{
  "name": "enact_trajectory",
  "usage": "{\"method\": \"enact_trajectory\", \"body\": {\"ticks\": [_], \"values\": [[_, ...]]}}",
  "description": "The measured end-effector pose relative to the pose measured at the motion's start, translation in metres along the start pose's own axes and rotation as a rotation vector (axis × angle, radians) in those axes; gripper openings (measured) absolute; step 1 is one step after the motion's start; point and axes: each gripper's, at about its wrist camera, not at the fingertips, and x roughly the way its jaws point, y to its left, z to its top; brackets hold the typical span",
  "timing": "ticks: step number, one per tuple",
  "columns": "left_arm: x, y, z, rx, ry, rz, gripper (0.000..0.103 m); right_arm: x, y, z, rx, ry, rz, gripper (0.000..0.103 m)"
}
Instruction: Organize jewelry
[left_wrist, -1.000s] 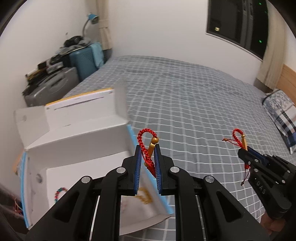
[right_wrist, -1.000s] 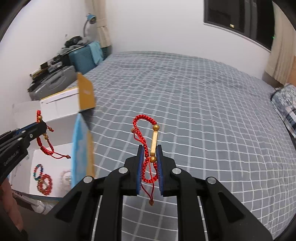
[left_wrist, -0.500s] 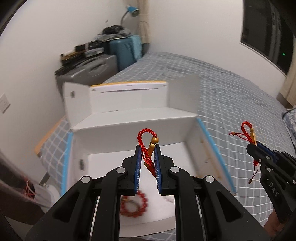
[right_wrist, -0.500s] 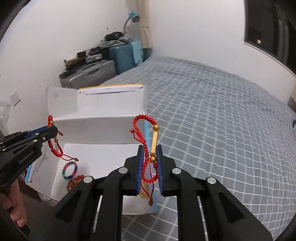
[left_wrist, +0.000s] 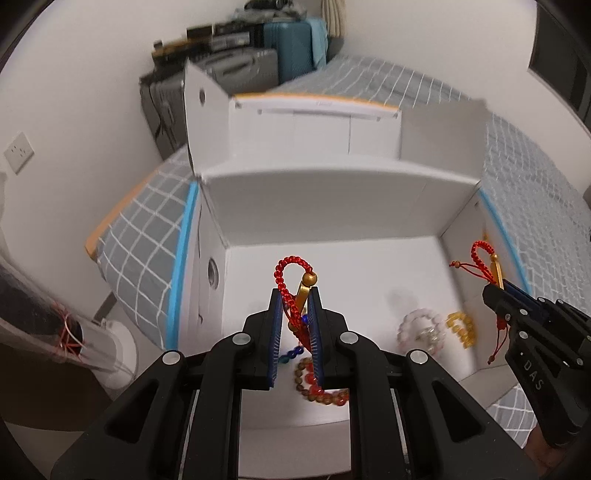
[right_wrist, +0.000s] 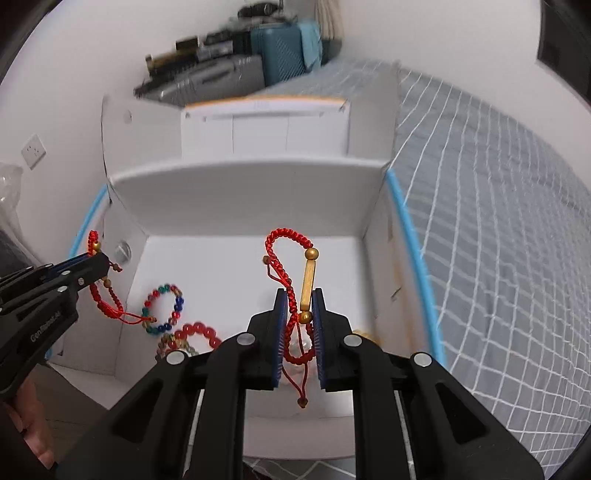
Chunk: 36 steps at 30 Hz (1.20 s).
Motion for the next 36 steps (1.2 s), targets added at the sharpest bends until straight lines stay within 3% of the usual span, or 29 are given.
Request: {"method": "enact_trajectory", "body": {"ticks": [8, 16, 19, 21, 25, 26, 30, 36], "values": [[0.030, 0.003, -0.004, 0.007, 0.061, -0.015, 0.014, 0.027, 0.006, -0.005, -0.020, 0.056, -0.004, 0.013], [0.037, 0.006, -0.004, 0.001, 0.068, 0.004, 0.022, 0.037, 0.010, -0.007, -0.035, 0.066, 0.023, 0.023], [0.033, 0.007, -0.005, -0.003, 0.055, 0.008, 0.034, 0.034, 0.011, -0.007, -0.035, 0.048, 0.036, 0.042], [0.026, 0.008, -0.007, -0.006, 0.031, 0.018, 0.048, 0.027, 0.010, -0.007, -0.031, 0.030, 0.042, 0.058], [0.004, 0.011, -0.013, -0.012, -0.041, 0.025, 0.066, 0.004, 0.007, -0.010, -0.027, -0.041, 0.033, 0.077], [-0.002, 0.012, -0.015, -0.013, -0.060, 0.027, 0.075, -0.001, 0.006, -0.011, -0.025, -0.053, 0.031, 0.080], [-0.034, 0.013, -0.030, -0.021, -0.161, 0.033, 0.095, -0.031, 0.003, -0.022, -0.022, -0.131, 0.017, 0.091], [-0.065, 0.009, -0.061, -0.012, -0.259, 0.024, 0.097, -0.068, 0.003, -0.049, -0.021, -0.224, 0.000, 0.095]]}}
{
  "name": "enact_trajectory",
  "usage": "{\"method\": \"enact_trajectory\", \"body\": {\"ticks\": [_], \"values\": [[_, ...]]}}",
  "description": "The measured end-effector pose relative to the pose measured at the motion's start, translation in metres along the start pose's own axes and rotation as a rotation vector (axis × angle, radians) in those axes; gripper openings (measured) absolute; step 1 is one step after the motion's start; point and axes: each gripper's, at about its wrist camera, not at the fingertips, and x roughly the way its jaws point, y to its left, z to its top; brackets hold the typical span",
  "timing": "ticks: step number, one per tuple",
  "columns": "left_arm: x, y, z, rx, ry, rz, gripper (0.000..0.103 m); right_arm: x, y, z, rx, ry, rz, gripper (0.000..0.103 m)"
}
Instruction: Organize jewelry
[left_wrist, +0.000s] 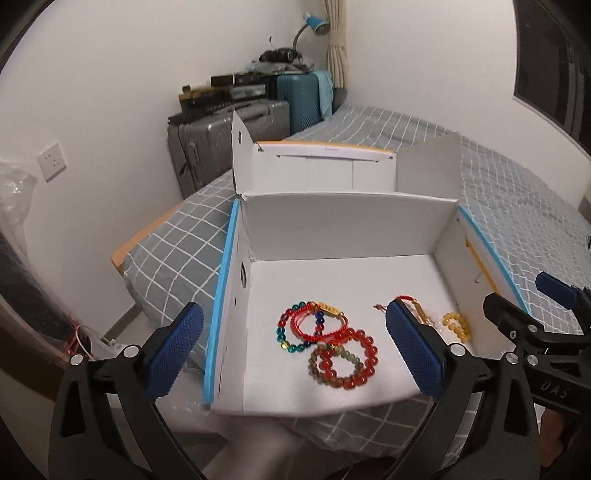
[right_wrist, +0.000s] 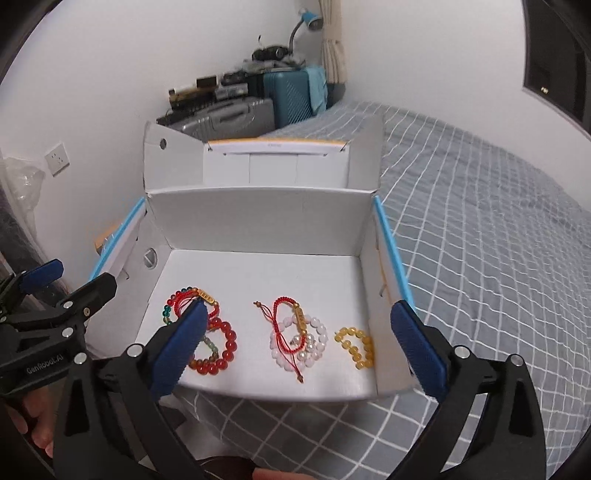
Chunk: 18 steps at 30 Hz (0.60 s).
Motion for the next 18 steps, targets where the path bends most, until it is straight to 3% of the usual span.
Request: {"method": "enact_trajectory", "body": {"ticks": [8, 18], "values": [[-0.030, 0.004, -0.039, -0.039, -0.033, -0.068, 0.097, -0.031, -0.003, -0.041, 0.037, -0.045, -0.031, 0.095], [-0.036, 0.001, -0.063, -0.022, -0.025, -0.065, 0.097, -0.043, 0.001, -0.064, 0.047, -0.048, -0.048, 0.095]]}}
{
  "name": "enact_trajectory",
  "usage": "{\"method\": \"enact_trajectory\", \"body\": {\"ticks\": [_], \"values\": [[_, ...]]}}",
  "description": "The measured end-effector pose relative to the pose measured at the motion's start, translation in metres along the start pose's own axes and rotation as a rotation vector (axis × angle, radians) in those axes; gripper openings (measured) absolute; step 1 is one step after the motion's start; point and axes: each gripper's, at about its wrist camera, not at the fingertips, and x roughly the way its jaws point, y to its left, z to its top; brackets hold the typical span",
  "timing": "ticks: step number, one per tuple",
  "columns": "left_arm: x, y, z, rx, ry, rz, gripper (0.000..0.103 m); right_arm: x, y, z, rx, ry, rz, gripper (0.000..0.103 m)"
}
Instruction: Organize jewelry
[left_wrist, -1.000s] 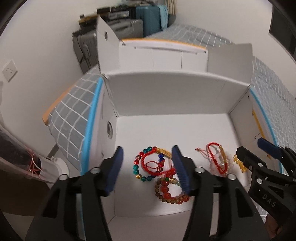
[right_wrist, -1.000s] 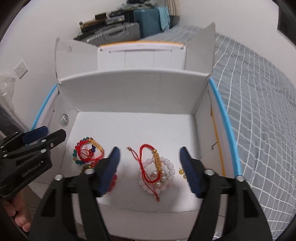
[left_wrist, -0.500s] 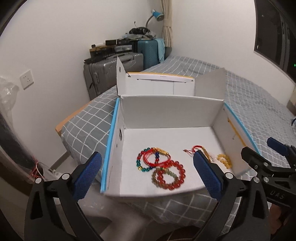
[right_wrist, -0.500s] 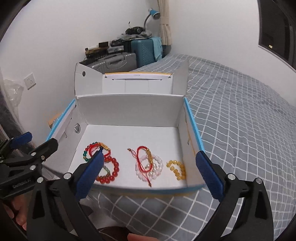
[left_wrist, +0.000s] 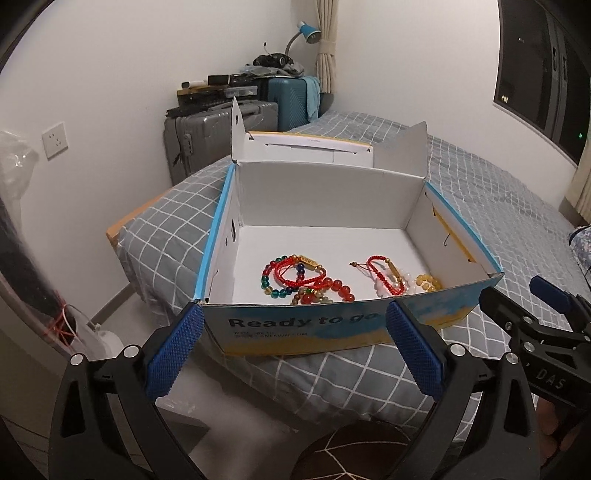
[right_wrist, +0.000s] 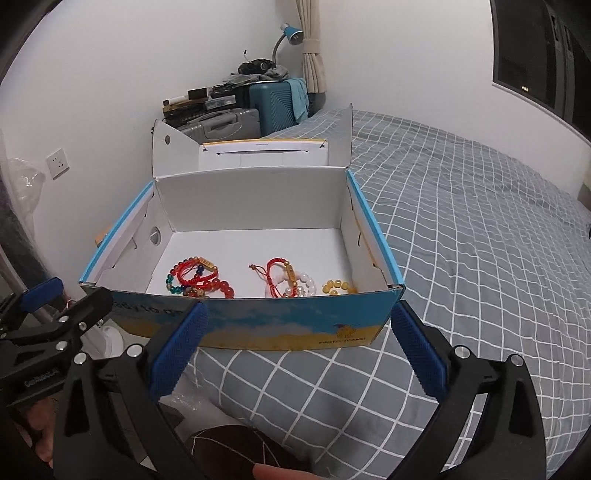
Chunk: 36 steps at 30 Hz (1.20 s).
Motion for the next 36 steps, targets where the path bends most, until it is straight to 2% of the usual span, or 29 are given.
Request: {"method": "enact_trajectory", "body": {"ticks": [16, 26, 36], "values": [[0.0071, -0.0016, 0.0021, 0.027, 0.018, 0.034, 0.097, 0.0009, 0.0000, -0.0009, 0.001, 0.002, -0.009, 0.095], [0.0067, -0.0066, 0.0027, 0.046, 0.009, 0.022, 0.097, 0.0017, -0.0032, -0.0017, 0.005, 0.008, -0.015, 0.095], [0.0066, -0.0039, 0.0029, 0.016, 0.014, 0.010, 0.097, 0.0020, -0.0036, -0.0019, 0.006, 0.009, -0.016, 0.095]]}}
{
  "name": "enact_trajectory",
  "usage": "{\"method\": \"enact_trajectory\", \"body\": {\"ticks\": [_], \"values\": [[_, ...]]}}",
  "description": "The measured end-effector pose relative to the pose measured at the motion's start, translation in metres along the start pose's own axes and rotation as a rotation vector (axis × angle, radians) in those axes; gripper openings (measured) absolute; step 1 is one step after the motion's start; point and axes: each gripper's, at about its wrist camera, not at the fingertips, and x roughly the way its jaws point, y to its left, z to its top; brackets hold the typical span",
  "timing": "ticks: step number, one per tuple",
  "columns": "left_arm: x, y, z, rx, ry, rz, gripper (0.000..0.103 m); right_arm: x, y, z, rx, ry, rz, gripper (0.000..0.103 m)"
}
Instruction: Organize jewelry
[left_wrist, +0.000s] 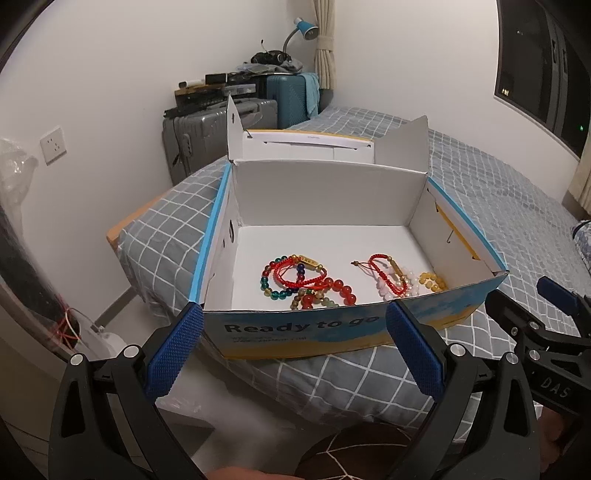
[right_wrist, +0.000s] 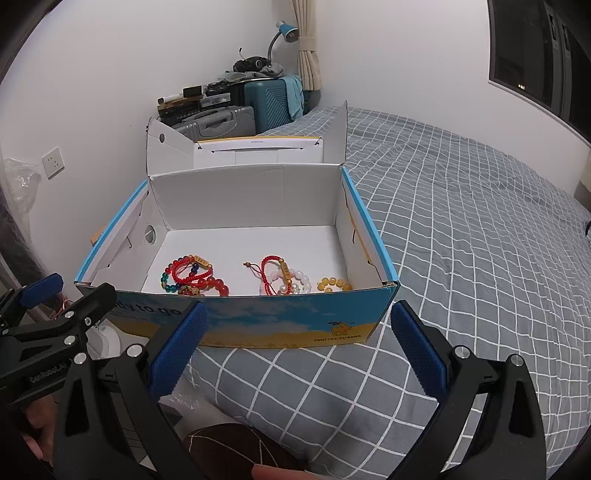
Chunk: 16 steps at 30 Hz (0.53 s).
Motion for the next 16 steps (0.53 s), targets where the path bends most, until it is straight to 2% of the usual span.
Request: {"method": "enact_trajectory", "body": {"ticks": [16], "values": [[-0.0003, 0.0000, -0.0004, -0.019, 0.001, -0.019, 0.097, 0.0004, -0.0037, -0.0015, 0.007, 0.003, -0.005, 0.095]]}}
